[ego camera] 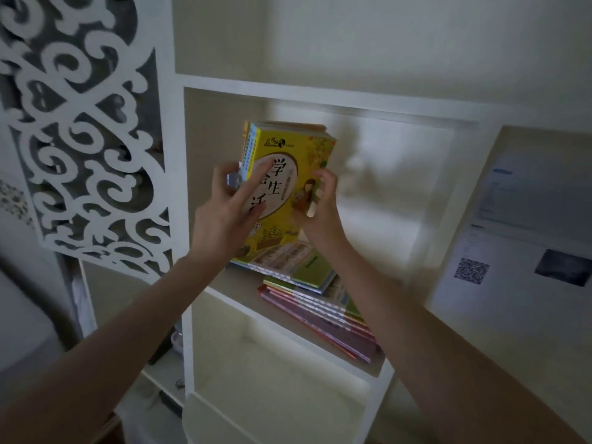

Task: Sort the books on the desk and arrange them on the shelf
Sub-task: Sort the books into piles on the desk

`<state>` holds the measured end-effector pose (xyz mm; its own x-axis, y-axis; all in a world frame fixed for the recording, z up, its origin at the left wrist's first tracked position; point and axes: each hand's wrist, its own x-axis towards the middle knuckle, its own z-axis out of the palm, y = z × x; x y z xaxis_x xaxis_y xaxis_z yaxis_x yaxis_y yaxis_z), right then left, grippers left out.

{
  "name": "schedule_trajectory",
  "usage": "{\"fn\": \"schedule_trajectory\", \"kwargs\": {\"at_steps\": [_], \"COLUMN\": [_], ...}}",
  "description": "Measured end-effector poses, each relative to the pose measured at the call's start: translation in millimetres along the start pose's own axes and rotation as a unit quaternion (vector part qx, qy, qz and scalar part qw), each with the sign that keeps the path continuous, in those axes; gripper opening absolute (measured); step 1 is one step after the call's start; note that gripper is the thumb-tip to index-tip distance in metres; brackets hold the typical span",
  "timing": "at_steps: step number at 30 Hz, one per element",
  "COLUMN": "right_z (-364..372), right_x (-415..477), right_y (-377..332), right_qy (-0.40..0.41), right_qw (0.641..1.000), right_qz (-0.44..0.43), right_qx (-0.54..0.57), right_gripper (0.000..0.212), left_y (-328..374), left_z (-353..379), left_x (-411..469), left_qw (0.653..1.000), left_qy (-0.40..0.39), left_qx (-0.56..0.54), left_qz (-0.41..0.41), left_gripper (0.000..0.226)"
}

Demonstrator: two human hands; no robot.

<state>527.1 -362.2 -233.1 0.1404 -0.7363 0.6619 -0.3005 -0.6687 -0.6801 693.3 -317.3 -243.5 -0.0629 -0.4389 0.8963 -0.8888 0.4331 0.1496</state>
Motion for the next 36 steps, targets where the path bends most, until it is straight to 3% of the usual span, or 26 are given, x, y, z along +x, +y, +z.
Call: {"fn": "schedule_trajectory", "kwargs": {"at_steps": [3, 5, 9, 12, 17, 24, 30, 34, 36], "right_z": [7, 2, -15, -24, -26, -7, 0, -1, -3], "right_x": [-13, -37, -75, -77, -65, -74, -76, -79, -77], "right_y": [14, 22, 32, 36, 28, 16, 15, 19, 24], "right_qy": [-0.058, -0.142, -0.334, -0.367, -0.406, -0.416, -0.395, -0.329, -0.315], "right_qw": [0.990, 0.959, 0.814, 0.773, 0.712, 0.677, 0.698, 0.735, 0.725], "right_qz": [0.064, 0.092, 0.018, 0.013, -0.004, 0.049, 0.096, 0.067, 0.022], "right_qx": [-0.113, -0.228, -0.475, -0.517, -0.572, -0.605, -0.590, -0.588, -0.612], "right_gripper": [0.058, 0.062, 0.115, 0.124, 0.126, 0.125, 0.116, 0.095, 0.094], "left_y": [-10, -21, -33, -35, -44, -56, -60, -62, -62], "left_z": [19, 32, 50, 55, 59, 59, 61, 62, 62], "left_x": [-5, -12, -28, -29, -26, -28, -27, -26, -25], "left_qw": [1.000, 0.999, 0.994, 0.989, 0.994, 0.995, 0.995, 0.995, 0.994], "left_qy": [-0.005, -0.035, -0.099, -0.121, -0.098, -0.082, -0.086, -0.080, -0.079], "left_qx": [0.019, 0.019, 0.046, 0.076, 0.047, 0.029, 0.020, 0.016, 0.018], "left_qz": [0.006, 0.005, 0.032, 0.044, -0.015, -0.044, -0.052, -0.064, -0.072], "left_gripper": [0.067, 0.069, 0.067, 0.062, 0.068, 0.070, 0.073, 0.073, 0.073]}}
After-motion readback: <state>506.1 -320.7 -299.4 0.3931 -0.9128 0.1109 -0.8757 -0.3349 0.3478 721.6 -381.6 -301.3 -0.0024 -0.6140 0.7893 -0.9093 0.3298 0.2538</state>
